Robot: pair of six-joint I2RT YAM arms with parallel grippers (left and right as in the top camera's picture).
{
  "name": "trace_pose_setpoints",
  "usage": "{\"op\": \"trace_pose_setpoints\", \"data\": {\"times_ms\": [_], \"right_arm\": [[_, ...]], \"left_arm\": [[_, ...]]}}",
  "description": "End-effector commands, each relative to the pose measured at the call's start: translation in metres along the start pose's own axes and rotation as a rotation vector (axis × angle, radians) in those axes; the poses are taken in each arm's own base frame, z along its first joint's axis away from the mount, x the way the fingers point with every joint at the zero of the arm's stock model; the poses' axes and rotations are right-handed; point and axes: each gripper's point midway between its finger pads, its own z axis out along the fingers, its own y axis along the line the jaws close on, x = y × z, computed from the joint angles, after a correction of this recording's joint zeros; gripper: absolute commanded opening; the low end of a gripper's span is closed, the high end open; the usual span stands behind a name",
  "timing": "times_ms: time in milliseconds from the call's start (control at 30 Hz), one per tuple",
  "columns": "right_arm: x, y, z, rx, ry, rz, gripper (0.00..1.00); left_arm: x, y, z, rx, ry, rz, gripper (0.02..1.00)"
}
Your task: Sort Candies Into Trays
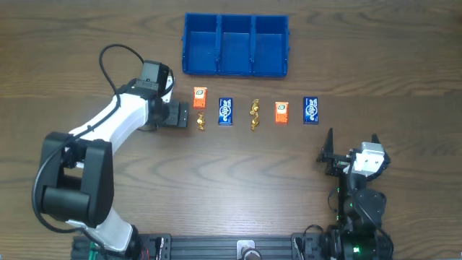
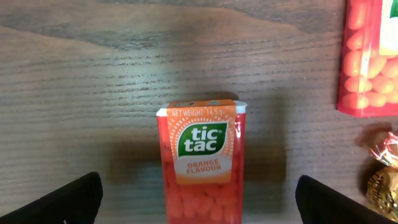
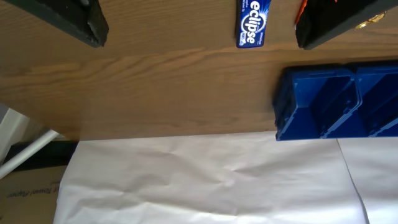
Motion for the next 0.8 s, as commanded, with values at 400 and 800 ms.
{"op": "trace_pose_setpoints", "data": {"times_ms": [400, 800], "right_arm": [[0.000, -0.001, 0.000, 0.004, 0.000, -0.007, 0.998], [0.000, -0.001, 0.000, 0.004, 0.000, -0.007, 0.998]], "left_arm": [[-0.012, -0.001, 0.007, -0.065, -0.032, 0.049, 0.998], [-0.011, -0.002, 0.014, -0.050, -0.026, -0.003, 0.958]]}}
